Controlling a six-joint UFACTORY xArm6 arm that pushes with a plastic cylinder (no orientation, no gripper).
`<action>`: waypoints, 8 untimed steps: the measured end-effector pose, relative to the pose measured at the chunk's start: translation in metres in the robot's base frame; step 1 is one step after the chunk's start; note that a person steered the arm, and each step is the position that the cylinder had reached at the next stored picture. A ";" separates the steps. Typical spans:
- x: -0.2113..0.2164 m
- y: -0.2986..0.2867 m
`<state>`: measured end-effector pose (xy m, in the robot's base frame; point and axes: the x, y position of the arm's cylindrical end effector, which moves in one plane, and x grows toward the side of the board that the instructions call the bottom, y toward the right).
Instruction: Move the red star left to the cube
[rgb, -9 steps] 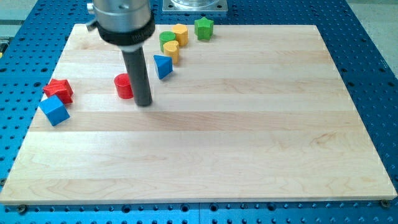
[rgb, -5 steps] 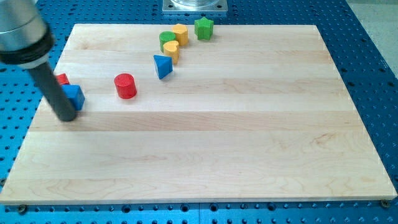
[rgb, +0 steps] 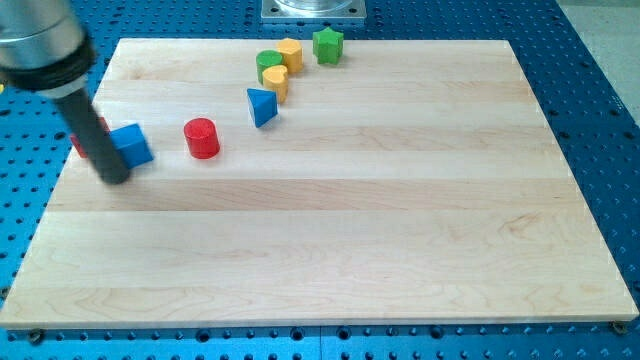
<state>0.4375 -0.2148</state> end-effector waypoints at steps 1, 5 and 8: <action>-0.005 0.020; 0.038 0.070; 0.048 -0.089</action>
<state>0.4857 -0.3042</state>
